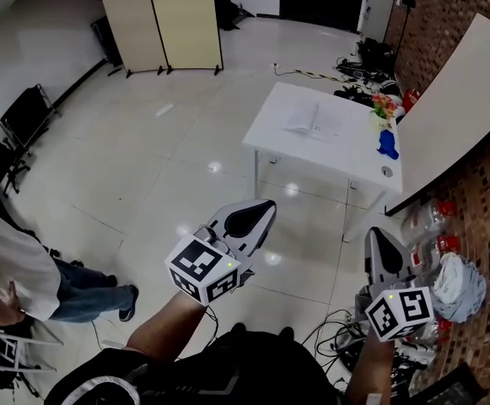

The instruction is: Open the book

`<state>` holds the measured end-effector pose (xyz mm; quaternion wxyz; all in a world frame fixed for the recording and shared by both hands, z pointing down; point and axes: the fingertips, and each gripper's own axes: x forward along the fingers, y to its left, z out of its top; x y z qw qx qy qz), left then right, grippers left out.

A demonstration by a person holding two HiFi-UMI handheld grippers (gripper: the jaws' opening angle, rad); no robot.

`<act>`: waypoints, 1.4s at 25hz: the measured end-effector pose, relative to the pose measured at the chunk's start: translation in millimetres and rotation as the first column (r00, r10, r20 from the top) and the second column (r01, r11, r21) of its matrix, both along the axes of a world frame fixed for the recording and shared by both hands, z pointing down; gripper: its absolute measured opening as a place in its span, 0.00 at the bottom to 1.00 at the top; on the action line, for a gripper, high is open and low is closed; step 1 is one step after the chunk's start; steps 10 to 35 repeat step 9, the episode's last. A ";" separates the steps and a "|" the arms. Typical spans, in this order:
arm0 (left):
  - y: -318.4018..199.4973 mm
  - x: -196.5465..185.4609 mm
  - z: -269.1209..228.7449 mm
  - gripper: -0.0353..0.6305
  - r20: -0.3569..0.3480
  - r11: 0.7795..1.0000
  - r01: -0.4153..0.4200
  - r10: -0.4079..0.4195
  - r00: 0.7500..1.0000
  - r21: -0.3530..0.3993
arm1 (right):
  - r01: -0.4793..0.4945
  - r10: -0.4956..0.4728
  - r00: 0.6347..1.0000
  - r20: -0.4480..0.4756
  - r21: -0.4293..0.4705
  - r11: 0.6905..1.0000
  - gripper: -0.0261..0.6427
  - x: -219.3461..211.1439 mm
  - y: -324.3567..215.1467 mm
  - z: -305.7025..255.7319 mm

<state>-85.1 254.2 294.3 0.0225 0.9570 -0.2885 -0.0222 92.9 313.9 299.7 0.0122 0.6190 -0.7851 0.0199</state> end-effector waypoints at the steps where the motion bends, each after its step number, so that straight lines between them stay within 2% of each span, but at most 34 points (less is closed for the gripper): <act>1: -1.2 1.9 0.1 0.05 0.001 1.000 -0.003 0.003 1.000 0.001 | -0.001 0.001 1.000 -0.001 0.000 1.000 0.04 0.9 -0.9 -0.2; 35: -5.4 3.1 -5.1 0.05 -0.003 1.000 0.003 -0.003 1.000 0.007 | 0.004 -0.004 1.000 -0.012 0.008 1.000 0.04 4.0 -6.6 -7.0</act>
